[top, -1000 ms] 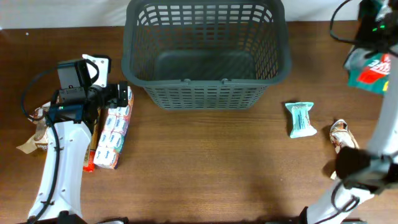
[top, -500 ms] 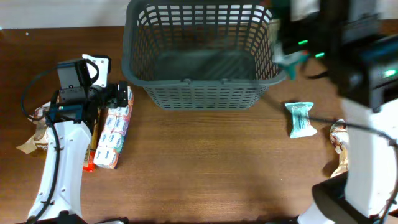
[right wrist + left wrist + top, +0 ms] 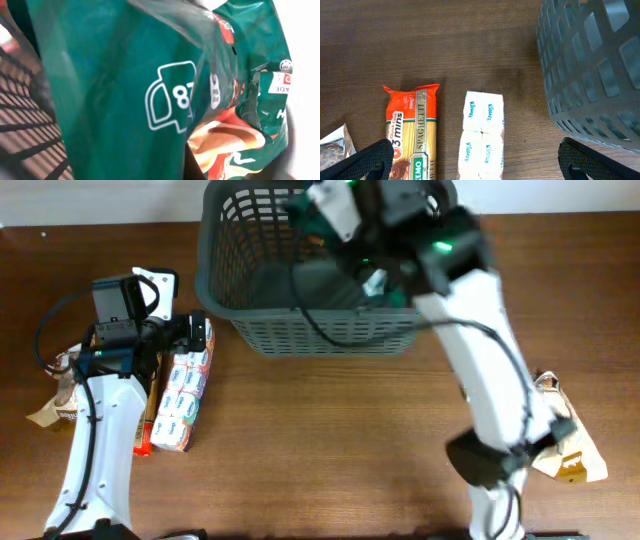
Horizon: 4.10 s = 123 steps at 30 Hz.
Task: Pack container
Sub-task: 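Lift the Nescafe bag with the right gripper and drop it into the basket, then move the right gripper to the clear rice bag and grasp it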
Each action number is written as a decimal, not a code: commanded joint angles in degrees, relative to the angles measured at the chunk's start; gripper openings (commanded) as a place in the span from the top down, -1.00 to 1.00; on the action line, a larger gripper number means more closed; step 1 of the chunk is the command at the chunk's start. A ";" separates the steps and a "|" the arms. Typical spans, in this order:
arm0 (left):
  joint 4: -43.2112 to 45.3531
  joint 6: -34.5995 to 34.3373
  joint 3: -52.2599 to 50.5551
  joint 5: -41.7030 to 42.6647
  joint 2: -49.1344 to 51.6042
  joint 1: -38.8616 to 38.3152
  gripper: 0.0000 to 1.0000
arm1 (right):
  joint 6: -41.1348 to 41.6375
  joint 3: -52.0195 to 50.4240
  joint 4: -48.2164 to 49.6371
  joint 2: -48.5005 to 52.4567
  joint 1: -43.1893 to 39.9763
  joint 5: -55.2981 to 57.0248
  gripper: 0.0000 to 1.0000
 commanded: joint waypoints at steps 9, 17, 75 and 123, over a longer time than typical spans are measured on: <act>-0.04 -0.70 1.03 0.83 0.33 0.26 -0.99 | 0.50 -3.43 3.63 7.89 -0.33 1.11 0.93; -0.04 -0.70 1.03 0.83 0.33 0.26 -0.99 | 2.25 -10.67 7.85 7.98 -2.10 0.90 0.93; -0.04 -0.70 1.03 0.83 0.33 0.26 -0.98 | 7.45 -101.92 44.37 -48.98 -54.49 9.55 -0.49; -0.02 -0.70 1.03 0.83 0.33 0.26 -0.98 | 25.83 -63.67 17.75 -26.95 -59.12 -4.46 0.93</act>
